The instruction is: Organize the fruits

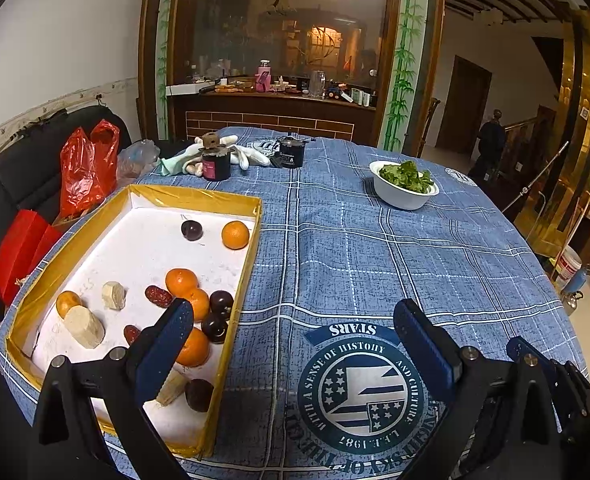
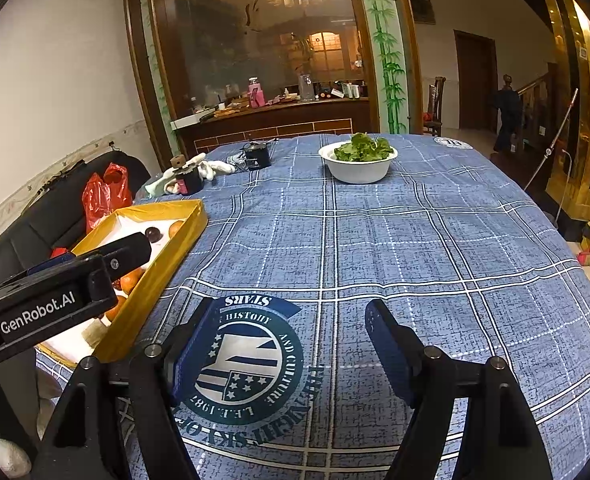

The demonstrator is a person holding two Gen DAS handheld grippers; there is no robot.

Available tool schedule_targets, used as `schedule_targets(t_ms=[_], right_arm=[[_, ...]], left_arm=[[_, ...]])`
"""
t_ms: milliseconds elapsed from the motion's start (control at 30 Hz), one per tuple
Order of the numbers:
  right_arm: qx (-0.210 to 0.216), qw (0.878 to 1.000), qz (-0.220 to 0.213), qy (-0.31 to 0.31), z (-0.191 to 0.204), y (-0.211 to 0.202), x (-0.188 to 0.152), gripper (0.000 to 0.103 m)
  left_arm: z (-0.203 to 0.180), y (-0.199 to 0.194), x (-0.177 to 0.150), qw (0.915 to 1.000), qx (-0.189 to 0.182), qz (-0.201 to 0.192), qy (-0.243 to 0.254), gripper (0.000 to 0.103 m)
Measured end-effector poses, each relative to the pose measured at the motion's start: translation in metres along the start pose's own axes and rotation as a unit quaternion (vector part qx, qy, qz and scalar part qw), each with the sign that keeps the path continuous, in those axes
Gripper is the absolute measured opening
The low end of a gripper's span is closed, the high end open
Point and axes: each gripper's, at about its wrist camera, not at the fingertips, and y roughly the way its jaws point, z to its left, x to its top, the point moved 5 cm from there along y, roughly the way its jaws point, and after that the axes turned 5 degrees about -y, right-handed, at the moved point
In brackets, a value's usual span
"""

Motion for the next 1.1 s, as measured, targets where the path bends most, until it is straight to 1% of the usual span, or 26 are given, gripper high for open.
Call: schedule_targets(t_ms=[900, 1100], right_arm=[[0.009, 1.000, 0.019, -0.004, 0.009, 0.012, -0.004, 0.082], [0.008, 1.000, 0.018, -0.008, 0.012, 0.008, -0.005, 0.082]], left_arm=[[0.012, 0.011, -0.005, 0.9995, -0.007, 0.025, -0.018, 0.100], [0.014, 0.008, -0.005, 0.9994, -0.009, 0.023, -0.023, 0.100]])
